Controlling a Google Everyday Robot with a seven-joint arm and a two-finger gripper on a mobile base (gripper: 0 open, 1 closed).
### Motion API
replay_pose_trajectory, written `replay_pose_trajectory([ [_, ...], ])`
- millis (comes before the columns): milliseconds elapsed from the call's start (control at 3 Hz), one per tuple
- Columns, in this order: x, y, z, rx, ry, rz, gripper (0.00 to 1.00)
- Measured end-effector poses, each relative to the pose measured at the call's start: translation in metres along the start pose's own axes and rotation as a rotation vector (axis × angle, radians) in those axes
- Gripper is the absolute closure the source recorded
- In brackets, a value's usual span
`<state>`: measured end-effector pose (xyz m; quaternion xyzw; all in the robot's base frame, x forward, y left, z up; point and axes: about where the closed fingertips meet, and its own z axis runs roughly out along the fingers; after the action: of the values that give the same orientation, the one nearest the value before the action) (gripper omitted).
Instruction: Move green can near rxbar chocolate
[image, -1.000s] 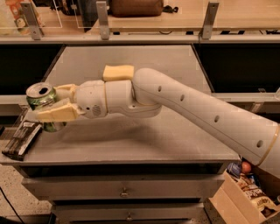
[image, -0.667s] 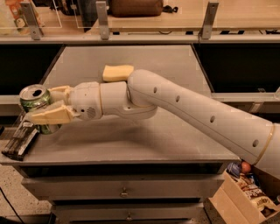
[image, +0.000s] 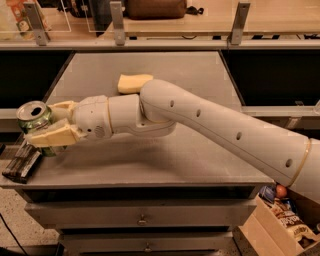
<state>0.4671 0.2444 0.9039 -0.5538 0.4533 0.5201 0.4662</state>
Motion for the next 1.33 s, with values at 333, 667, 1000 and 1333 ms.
replay_pose_trajectory([
  [333, 0.01, 0.001, 0.0, -0.006, -0.005, 0.009, 0.12],
  [667, 0.016, 0.003, 0.003, -0.016, -0.009, 0.023, 0.0],
  [1000, 0.017, 0.003, 0.004, -0.017, -0.006, 0.023, 0.0],
  [1333, 0.023, 0.002, 0.004, -0.021, 0.055, 0.002, 0.0],
])
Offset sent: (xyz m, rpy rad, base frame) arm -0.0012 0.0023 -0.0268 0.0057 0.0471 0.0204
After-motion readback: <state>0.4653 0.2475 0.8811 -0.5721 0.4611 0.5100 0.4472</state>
